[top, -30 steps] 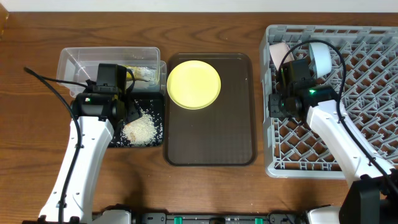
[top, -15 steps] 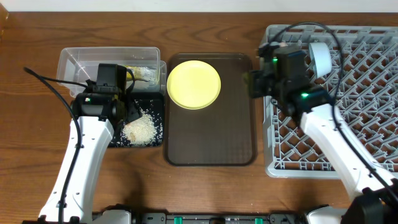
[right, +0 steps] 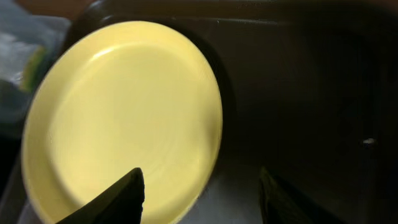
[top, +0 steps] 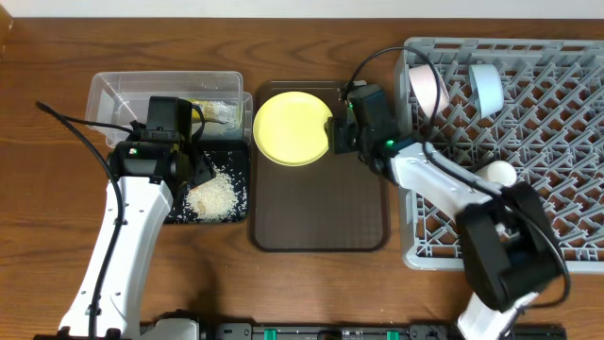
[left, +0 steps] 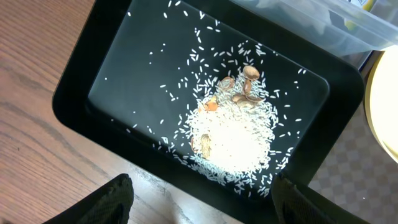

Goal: Sort waste into correct bins and load items into the dishwasher rack
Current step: 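Move the right gripper to the yellow plate and grasp its rim, then lift the yellow plate and stand it upright in the rack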

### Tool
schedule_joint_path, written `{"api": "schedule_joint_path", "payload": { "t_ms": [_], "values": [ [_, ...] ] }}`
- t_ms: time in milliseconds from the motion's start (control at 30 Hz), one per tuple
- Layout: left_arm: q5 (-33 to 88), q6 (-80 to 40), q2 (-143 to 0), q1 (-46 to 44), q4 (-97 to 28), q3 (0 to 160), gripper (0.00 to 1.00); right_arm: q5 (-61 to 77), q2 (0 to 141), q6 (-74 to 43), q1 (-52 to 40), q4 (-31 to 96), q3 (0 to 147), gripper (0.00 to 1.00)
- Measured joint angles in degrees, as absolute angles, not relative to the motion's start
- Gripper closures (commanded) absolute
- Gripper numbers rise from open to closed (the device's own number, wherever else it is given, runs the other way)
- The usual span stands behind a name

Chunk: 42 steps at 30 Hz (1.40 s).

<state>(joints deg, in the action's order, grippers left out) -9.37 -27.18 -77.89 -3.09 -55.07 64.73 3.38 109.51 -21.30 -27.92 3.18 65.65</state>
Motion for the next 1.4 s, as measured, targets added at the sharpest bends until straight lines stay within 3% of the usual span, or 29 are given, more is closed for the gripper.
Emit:
{"api": "schedule_joint_path", "payload": {
  "t_ms": [167, 233, 500, 833, 1400],
  "values": [
    [-9.4, -27.2, -77.9, -3.1, -55.0, 64.7, 0.26, 2.5, 113.6, -24.9, -28.8, 2.7, 65.6, 0.5],
    [-9.4, -27.2, -77.9, -3.1, -55.0, 64.7, 0.26, 2.3, 114.9, -25.8, -28.9, 2.8, 65.6, 0.55],
    [-9.4, -27.2, -77.9, -3.1, -55.0, 64.7, 0.26, -0.6, 115.1, -28.2, -29.0, 7.3, 66.5, 0.99],
    [-9.4, -27.2, -77.9, -3.1, -55.1, 64.7, 0.26, -1.4, 109.2, -26.0, -26.1, 16.6, 66.3, 0.99],
    [-9.4, -27.2, -77.9, -3.1, -55.0, 64.7, 0.26, -20.1, 72.5, -3.1, -13.1, 34.6, 66.0, 0.99]
  ]
}}
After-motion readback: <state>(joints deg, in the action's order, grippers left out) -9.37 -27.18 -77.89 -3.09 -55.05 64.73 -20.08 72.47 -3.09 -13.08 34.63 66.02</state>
